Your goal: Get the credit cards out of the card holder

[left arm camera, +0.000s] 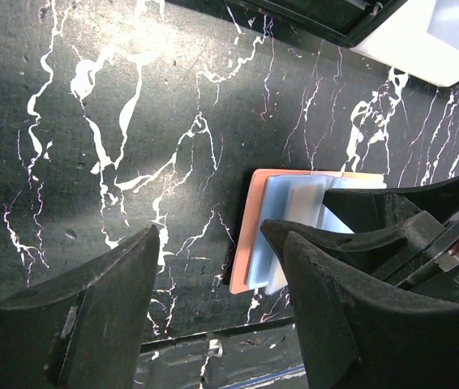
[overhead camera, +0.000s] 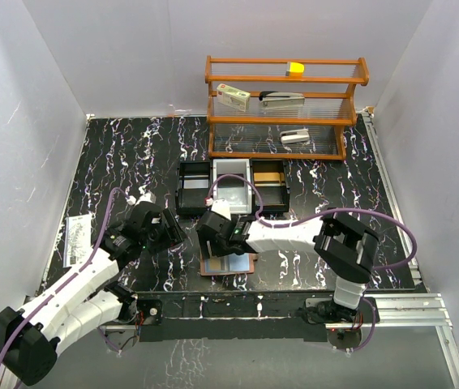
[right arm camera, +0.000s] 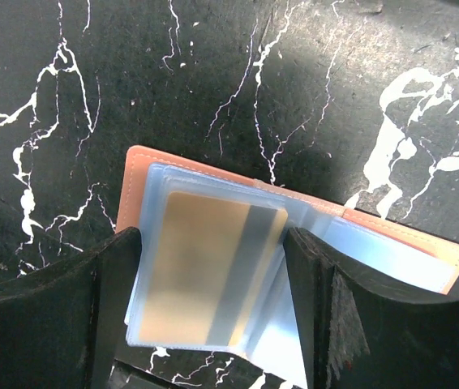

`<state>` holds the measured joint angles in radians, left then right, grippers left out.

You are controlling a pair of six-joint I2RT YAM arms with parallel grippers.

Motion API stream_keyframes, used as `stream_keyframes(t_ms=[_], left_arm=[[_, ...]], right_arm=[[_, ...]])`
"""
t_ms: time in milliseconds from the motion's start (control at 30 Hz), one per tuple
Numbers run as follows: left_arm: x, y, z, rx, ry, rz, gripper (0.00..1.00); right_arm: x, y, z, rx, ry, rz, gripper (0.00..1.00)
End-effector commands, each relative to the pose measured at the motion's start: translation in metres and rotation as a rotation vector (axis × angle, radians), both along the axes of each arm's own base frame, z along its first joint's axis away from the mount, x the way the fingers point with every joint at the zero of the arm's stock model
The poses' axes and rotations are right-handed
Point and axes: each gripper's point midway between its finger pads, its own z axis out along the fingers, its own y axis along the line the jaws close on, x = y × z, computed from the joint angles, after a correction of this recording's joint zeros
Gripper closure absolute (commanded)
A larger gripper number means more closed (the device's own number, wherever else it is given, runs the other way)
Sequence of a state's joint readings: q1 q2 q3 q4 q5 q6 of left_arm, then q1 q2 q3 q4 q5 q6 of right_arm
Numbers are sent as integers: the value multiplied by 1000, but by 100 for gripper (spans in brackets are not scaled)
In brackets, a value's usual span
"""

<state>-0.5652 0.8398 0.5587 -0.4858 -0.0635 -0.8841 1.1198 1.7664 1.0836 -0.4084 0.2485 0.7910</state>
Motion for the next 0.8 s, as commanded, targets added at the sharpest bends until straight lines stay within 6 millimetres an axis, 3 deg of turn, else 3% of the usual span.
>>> stream_keyframes(t_ms=[0, 167, 433, 600, 767], left_arm=[[-1, 0, 0, -4, 4, 0, 38], [-2, -2, -1, -10, 10, -8, 38], [-3, -16, 0, -67, 6, -63, 38], [-6, -34, 1, -145, 0, -147, 38], [-19, -58, -7, -252, 38, -275, 45]], right_arm=[[-2, -7, -19, -78, 11, -16, 31], [-5, -9, -27, -86, 30, -21, 34], [-17, 14, -12, 112, 83, 46, 38], [-18, 11, -15, 172, 130, 39, 38], [-16, 9, -3, 298, 169, 15, 39]])
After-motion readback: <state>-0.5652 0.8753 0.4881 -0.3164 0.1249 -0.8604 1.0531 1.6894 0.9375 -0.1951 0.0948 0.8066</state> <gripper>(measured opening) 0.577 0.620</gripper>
